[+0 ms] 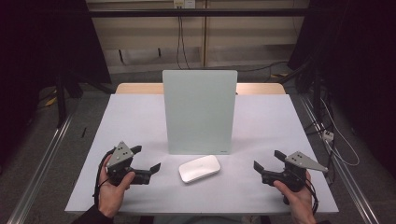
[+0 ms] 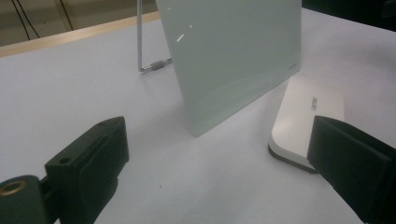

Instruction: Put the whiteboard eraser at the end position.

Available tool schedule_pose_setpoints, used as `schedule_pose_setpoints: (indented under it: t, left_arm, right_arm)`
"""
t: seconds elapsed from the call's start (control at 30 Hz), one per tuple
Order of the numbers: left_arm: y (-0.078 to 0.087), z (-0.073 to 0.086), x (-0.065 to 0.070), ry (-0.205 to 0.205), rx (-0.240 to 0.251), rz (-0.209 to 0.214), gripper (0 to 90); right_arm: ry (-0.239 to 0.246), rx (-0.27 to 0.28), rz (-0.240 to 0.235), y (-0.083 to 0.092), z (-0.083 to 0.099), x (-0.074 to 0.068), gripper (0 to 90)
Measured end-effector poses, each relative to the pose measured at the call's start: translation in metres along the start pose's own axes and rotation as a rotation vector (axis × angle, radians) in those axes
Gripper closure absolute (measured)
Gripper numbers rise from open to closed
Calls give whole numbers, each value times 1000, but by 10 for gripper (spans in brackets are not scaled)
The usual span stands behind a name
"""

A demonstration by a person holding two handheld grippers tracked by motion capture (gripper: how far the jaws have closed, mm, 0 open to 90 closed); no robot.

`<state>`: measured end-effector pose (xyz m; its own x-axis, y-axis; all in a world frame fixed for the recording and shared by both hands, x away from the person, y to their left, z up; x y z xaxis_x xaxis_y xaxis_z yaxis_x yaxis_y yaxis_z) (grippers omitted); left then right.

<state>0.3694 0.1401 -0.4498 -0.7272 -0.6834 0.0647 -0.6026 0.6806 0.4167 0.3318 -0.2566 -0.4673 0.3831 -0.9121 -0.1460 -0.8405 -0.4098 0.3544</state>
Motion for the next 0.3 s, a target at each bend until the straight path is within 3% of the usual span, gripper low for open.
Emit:
schedule_pose_setpoints:
  t: [0.3]
  left_arm:
    - [2,1,-3,7,12,-11,54]
  right_arm:
    - [2,-2,2,0,0,1,76]
Point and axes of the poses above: each handheld gripper's, and its own axes: y roughly backward along the jaws, z roughly out of its underside, x roughly to its right, the point moved 8 cm from there along -y, roughly forward along the jaws, and after that the axes turned 2 degrees about x, right-handed, at the moved point
